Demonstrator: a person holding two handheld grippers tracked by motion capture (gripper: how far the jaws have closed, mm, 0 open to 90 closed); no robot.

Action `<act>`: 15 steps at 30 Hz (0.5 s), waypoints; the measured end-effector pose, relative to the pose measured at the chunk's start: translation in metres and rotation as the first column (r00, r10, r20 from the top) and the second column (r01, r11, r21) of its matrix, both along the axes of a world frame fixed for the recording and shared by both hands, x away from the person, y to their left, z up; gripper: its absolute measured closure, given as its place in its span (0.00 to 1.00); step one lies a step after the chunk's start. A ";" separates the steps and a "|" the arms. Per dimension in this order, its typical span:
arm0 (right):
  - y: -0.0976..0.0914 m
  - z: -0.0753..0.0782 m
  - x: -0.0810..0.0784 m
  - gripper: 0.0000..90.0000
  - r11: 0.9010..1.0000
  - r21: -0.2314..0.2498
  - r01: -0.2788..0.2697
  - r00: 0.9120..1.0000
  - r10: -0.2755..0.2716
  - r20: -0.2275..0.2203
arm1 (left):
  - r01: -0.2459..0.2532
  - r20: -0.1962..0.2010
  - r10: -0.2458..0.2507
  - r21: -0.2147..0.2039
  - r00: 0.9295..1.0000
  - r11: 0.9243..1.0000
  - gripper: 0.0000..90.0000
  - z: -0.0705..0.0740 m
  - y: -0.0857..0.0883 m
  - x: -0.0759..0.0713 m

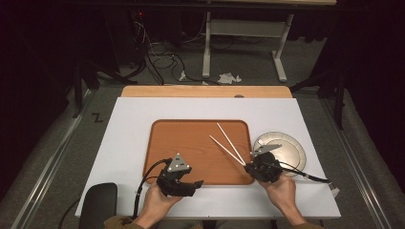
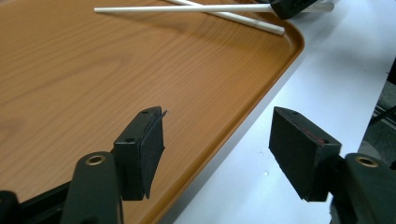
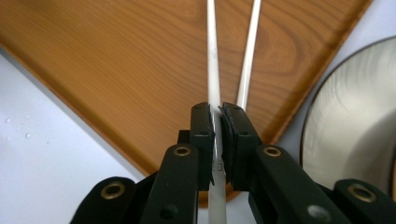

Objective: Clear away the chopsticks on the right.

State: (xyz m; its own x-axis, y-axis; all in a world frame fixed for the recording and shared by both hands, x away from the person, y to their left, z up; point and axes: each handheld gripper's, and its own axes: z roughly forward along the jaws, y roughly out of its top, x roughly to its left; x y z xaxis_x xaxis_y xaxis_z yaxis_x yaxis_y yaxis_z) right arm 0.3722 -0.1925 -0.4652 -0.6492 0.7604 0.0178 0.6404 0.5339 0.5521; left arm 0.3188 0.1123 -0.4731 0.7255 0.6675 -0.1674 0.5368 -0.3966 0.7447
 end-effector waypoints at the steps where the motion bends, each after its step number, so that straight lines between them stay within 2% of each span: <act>1: 0.002 -0.001 0.002 0.94 1.000 -0.003 -0.002 1.000 0.002 -0.002 | -0.008 -0.001 0.008 -0.003 1.000 1.000 0.39 0.000 0.001 -0.001; 15: 0.021 -0.014 0.021 0.93 0.998 -0.032 -0.063 0.998 0.062 -0.030 | -0.082 -0.003 0.082 0.005 0.997 0.997 0.39 -0.001 0.015 -0.012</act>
